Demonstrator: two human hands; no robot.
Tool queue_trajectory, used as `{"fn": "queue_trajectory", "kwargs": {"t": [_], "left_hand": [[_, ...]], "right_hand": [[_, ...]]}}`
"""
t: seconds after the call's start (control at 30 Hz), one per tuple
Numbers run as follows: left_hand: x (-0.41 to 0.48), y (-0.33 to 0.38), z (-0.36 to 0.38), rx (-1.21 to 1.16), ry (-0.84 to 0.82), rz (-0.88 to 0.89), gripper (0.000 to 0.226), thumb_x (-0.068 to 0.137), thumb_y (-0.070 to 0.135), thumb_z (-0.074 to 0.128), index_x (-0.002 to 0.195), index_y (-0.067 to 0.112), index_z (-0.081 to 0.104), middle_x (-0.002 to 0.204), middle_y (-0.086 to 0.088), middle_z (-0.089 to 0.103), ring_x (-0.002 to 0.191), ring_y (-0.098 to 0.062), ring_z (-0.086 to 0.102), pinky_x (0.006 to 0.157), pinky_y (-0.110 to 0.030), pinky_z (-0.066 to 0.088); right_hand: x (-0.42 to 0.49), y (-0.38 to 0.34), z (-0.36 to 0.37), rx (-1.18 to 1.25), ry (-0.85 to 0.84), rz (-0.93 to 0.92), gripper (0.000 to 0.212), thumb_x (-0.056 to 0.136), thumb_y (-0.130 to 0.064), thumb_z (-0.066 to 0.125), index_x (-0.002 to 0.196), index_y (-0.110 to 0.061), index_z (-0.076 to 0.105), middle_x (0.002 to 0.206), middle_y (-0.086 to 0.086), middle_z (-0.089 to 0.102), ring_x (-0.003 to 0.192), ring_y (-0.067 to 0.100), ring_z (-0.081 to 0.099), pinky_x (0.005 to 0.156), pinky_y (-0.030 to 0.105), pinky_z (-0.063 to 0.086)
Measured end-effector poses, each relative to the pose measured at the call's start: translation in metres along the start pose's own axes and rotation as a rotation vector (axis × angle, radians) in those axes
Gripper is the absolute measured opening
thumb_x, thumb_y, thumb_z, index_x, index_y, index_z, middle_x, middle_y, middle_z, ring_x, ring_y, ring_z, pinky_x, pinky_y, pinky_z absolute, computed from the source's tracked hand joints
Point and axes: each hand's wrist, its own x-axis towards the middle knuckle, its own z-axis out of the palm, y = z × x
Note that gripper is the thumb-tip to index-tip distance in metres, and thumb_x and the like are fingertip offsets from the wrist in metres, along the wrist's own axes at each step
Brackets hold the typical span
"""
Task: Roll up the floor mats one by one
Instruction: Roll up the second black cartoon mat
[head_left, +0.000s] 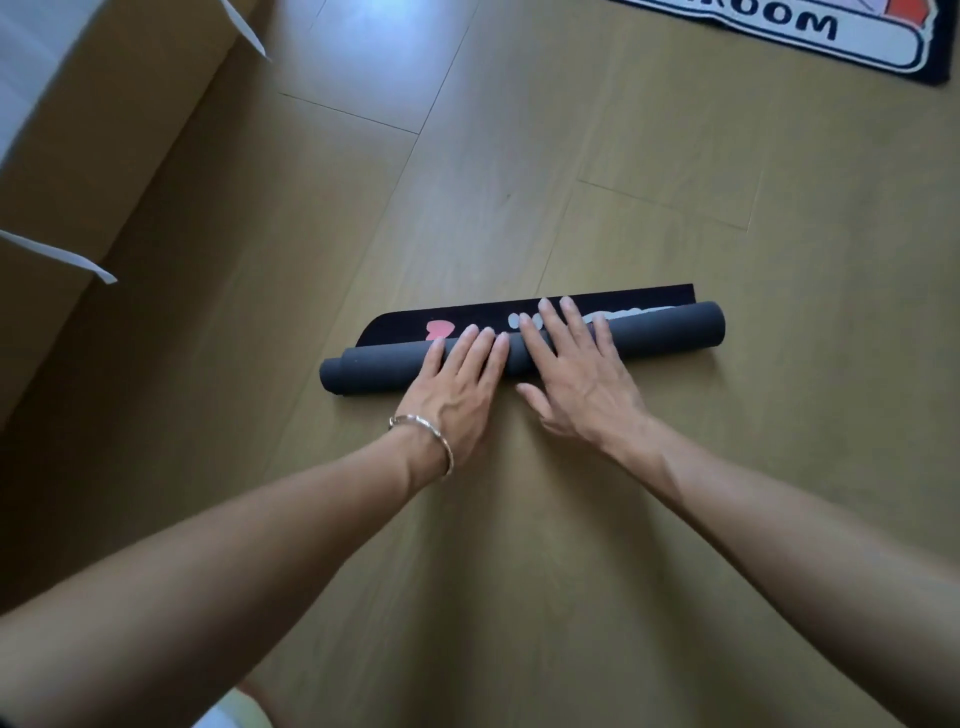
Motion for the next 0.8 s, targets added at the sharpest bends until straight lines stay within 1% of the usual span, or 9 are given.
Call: {"fn": "queue_trajectory", "kwargs": {"t": [0.03,0.07,0.17,0.2,0.3,0.37,0.47,0.63,0.8], "left_hand": [[0.008,-0.006,-0.004,-0.009,0.002,0.006,0.071,0.097,0.029,0.033,0.149,0.008,-0.011,0.158,-0.008,-0.005,0.146,-0.025,-0.007,0.116,-0.043,-0.001],[0.016,-0.011,-0.007,-0.038,-0.012,0.006,0.070,0.098,0.032,0.033,0.149,0.010,-0.010,0.159,-0.007,-0.004,0.146,-0.023,-0.006,0.116,-0.042,0.000],[0.035,-0.022,-0.015,-0.118,-0.049,-0.014,0.075,0.095,0.046,0.037,0.150,0.012,-0.002,0.159,-0.006,0.003,0.146,-0.021,-0.001,0.116,-0.043,0.003],[0.038,-0.024,-0.018,-0.128,-0.056,-0.015,0.077,0.094,0.050,0.038,0.150,0.012,0.000,0.158,-0.006,0.005,0.146,-0.021,0.001,0.117,-0.043,0.004],[0.047,-0.026,-0.022,-0.157,-0.098,-0.025,0.081,0.092,0.056,0.039,0.150,0.012,0.003,0.158,-0.005,0.007,0.146,-0.021,0.002,0.116,-0.043,0.005],[0.052,-0.028,-0.024,-0.159,-0.131,-0.036,0.084,0.091,0.058,0.039,0.150,0.012,0.002,0.158,-0.005,0.005,0.146,-0.021,0.001,0.116,-0.044,0.005],[0.058,-0.029,-0.024,-0.145,-0.157,-0.063,0.084,0.091,0.060,0.036,0.150,0.011,0.000,0.158,-0.007,0.001,0.146,-0.022,-0.003,0.116,-0.047,0.005],[0.067,-0.024,-0.025,-0.115,-0.223,-0.133,0.082,0.093,0.061,0.027,0.150,0.013,-0.006,0.158,-0.005,-0.008,0.145,-0.021,-0.009,0.115,-0.050,0.002],[0.066,-0.020,-0.031,-0.108,-0.269,-0.167,0.081,0.094,0.057,0.032,0.150,0.013,-0.007,0.159,-0.004,-0.006,0.146,-0.021,-0.003,0.114,-0.050,0.012]], "right_hand": [[-0.005,-0.002,0.002,0.001,0.044,0.011,0.077,0.090,-0.042,0.058,0.151,-0.010,0.022,0.156,0.019,0.020,0.145,0.036,0.014,0.114,0.053,0.012],[-0.008,-0.004,0.004,0.007,0.039,0.026,0.077,0.090,-0.038,0.057,0.151,-0.010,0.020,0.157,0.019,0.016,0.145,0.036,0.011,0.115,0.053,0.011],[-0.007,-0.006,0.005,0.011,-0.023,0.074,0.076,0.096,-0.037,0.046,0.153,-0.011,0.003,0.159,0.017,-0.005,0.146,0.034,-0.006,0.116,0.050,0.000],[-0.006,-0.008,0.006,0.015,-0.013,0.084,0.077,0.096,-0.037,0.046,0.152,-0.010,0.002,0.158,0.018,-0.006,0.146,0.034,-0.006,0.116,0.049,-0.001],[-0.002,-0.011,0.011,0.033,0.015,0.112,0.078,0.093,-0.036,0.052,0.151,-0.006,0.010,0.158,0.021,0.002,0.145,0.038,0.002,0.116,0.050,0.004],[0.001,-0.009,0.012,0.018,-0.013,0.100,0.079,0.095,-0.040,0.046,0.152,-0.007,0.003,0.158,0.020,-0.005,0.145,0.037,-0.004,0.116,0.048,0.001],[0.011,-0.003,0.004,-0.022,-0.123,0.083,0.078,0.099,-0.049,0.032,0.150,-0.010,-0.012,0.157,0.016,-0.018,0.144,0.033,-0.017,0.116,0.046,-0.006],[0.017,-0.004,-0.004,-0.017,-0.221,0.091,0.076,0.100,-0.045,0.031,0.150,-0.011,-0.013,0.157,0.015,-0.020,0.144,0.032,-0.020,0.116,0.046,-0.006],[0.019,0.000,-0.014,-0.010,-0.297,0.070,0.072,0.100,-0.035,0.033,0.151,-0.011,-0.013,0.157,0.013,-0.020,0.144,0.031,-0.019,0.117,0.045,-0.003]]}}
